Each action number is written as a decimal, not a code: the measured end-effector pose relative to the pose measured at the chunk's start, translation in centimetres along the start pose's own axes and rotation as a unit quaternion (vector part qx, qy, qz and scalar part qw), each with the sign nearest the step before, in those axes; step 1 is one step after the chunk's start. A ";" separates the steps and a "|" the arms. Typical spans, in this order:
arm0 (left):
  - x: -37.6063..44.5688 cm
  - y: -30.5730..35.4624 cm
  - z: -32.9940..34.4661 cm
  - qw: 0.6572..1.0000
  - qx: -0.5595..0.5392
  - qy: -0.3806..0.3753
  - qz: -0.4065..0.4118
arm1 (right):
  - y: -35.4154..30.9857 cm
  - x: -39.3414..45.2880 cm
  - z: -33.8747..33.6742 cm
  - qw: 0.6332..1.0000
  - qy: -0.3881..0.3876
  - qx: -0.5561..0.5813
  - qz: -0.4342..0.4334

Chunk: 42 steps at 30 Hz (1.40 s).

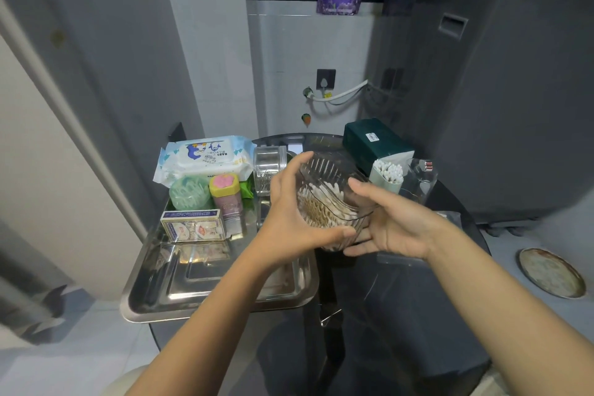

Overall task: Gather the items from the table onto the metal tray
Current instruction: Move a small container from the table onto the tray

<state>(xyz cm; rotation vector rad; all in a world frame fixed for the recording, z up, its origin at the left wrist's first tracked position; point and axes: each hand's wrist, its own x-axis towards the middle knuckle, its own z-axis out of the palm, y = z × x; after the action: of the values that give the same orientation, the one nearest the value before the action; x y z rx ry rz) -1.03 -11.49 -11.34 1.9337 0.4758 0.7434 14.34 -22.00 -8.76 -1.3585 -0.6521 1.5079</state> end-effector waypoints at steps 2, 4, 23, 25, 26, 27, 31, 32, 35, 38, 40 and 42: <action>0.3 -0.1 -0.3 0.997 -0.064 -0.023 -0.033 | 0.0 0.1 0.1 0.999 0.029 -0.022 -0.015; 0.6 -0.2 -0.3 0.981 -0.165 -0.008 -0.102 | 0.2 0.3 -0.1 0.997 0.046 -0.062 -0.026; 1.4 -0.6 -0.9 0.896 -0.360 0.027 -0.260 | 0.4 1.2 0.3 0.990 0.132 0.001 -0.044; 1.3 -0.6 -1.1 0.897 -0.358 0.009 -0.260 | 0.0 1.1 0.2 0.989 0.138 -0.013 -0.052; 1.2 -0.6 -1.4 0.898 -0.352 -0.006 -0.265 | -0.2 1.0 -0.1 0.989 0.136 -0.022 -0.051; 1.2 -0.6 -1.7 0.900 -0.341 -0.024 -0.270 | -0.4 0.9 -0.3 0.990 0.129 -0.033 -0.046; 1.3 -0.7 -2.6 0.910 -0.300 -0.083 -0.273 | 0.2 0.8 -0.6 0.995 0.083 -0.059 -0.019; 1.3 -0.6 -2.5 0.910 -0.299 -0.080 -0.274 | 0.4 0.9 -0.5 0.995 0.082 -0.059 -0.017; 1.2 -0.5 -2.3 0.915 -0.287 -0.060 -0.277 | 0.7 1.1 -0.1 0.994 0.099 -0.039 -0.029; 0.9 -0.6 -2.4 0.918 -0.271 -0.047 -0.285 | 0.4 1.3 0.0 0.992 0.110 -0.038 -0.041; 0.7 -0.7 -2.6 0.915 -0.272 -0.043 -0.294 | 0.3 1.6 0.0 0.992 0.107 -0.047 -0.037; 0.3 -0.7 -2.9 0.913 -0.273 -0.040 -0.302 | 0.4 1.9 0.2 0.994 0.093 -0.059 -0.024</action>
<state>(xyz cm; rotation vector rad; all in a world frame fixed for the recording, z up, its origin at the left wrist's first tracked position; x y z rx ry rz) -2.81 -9.12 -10.85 1.1883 0.6873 0.3348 14.19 -20.36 -9.85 -1.5420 -0.6590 1.3040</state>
